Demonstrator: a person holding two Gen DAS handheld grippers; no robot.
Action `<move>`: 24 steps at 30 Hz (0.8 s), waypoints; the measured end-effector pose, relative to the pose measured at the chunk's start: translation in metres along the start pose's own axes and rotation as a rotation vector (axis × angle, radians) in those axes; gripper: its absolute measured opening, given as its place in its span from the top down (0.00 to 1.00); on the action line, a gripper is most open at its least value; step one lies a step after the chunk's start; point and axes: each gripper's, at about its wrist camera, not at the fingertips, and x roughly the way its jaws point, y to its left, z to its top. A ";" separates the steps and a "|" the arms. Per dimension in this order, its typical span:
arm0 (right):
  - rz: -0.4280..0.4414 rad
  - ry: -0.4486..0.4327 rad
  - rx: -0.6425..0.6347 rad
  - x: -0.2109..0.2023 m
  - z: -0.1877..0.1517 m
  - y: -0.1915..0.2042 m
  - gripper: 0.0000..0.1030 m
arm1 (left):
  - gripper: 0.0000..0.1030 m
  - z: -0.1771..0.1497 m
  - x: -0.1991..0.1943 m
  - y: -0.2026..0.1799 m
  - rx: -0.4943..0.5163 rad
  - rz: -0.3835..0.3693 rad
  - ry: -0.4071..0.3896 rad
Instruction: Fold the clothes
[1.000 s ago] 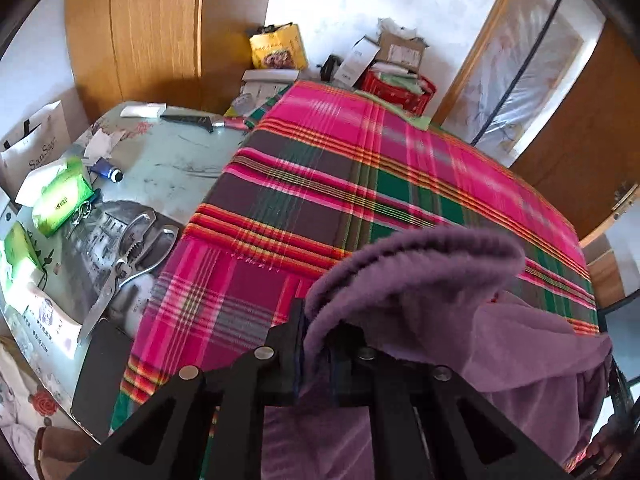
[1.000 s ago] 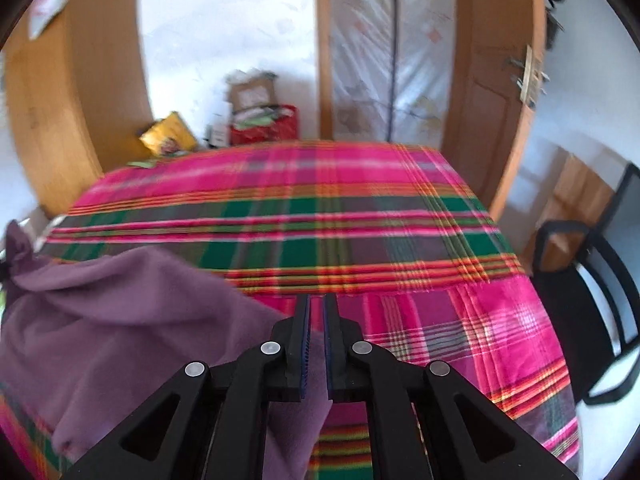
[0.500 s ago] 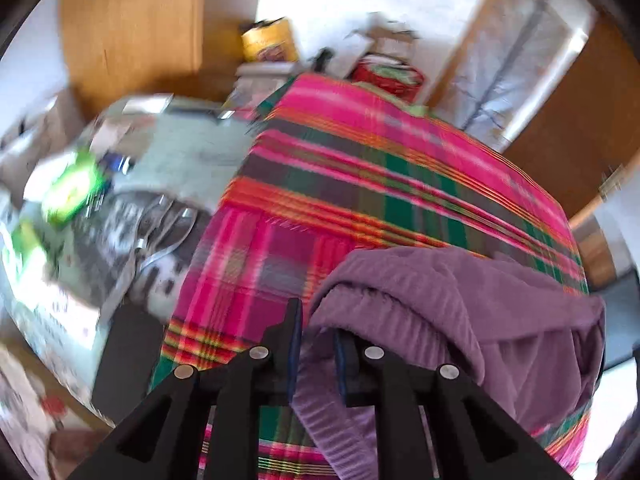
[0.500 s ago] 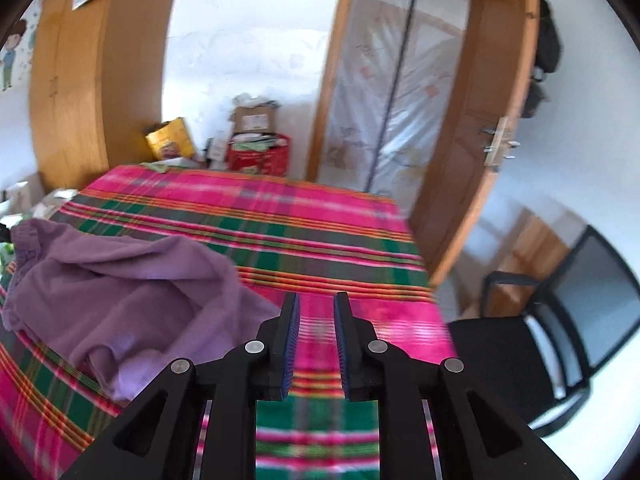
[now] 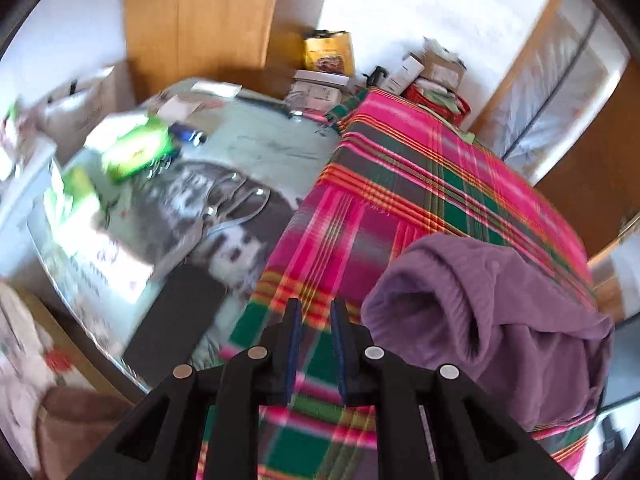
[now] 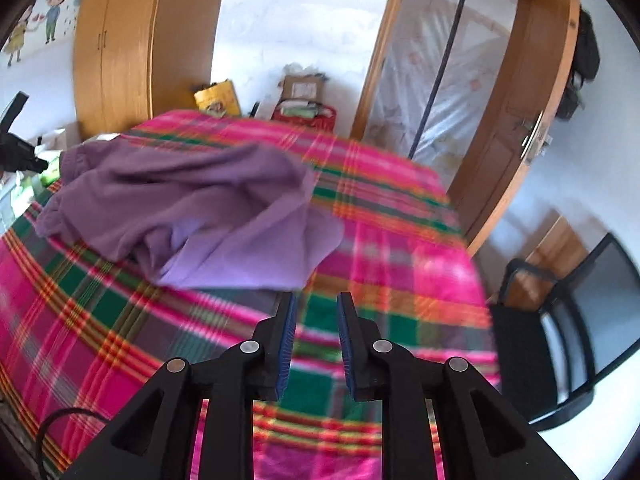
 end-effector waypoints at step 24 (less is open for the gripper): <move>0.300 -0.074 -0.434 0.049 0.020 0.165 0.75 | 0.82 -0.085 0.017 -0.063 0.130 -0.146 0.111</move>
